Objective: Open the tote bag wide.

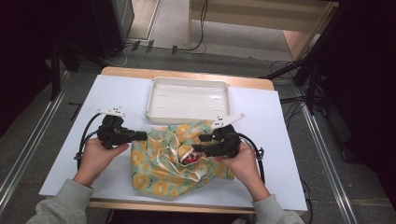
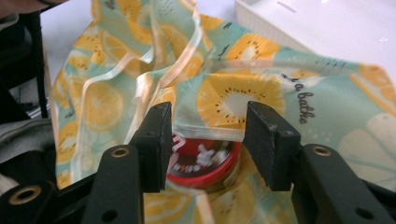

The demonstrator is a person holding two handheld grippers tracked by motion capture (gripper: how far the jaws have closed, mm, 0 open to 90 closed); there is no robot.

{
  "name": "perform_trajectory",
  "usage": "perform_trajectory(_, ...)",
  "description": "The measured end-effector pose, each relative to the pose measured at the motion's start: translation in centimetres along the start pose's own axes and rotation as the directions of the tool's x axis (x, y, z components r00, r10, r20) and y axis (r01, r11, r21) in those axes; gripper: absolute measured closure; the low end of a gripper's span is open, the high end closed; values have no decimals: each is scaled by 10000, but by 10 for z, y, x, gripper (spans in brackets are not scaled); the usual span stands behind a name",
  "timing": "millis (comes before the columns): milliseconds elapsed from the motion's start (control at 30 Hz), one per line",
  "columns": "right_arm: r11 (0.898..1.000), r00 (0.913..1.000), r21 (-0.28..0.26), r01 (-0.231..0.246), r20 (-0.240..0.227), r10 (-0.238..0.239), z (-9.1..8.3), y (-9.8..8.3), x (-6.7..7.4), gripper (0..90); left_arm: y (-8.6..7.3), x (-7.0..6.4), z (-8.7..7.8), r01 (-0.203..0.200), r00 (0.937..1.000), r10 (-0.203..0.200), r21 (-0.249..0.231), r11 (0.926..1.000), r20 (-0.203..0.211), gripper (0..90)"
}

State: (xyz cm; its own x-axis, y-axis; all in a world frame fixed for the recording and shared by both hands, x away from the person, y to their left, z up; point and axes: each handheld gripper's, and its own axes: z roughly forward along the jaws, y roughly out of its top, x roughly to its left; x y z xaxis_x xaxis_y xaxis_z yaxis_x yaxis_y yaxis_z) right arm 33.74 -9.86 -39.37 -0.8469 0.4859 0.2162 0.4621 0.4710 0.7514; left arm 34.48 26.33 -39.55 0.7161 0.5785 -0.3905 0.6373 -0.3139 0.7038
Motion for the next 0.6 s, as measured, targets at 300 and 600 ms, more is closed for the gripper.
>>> perform_trajectory(300,9988,9983,-126,-481,331,485,13,2,-17,605,-4,0,-2,1,10000,0,-81,10000,45,900)
perform_trajectory(600,9958,9930,-115,-908,744,914,20,-1,-34,632,-9,6,-6,103,9999,-104,-71,9999,-118,900)
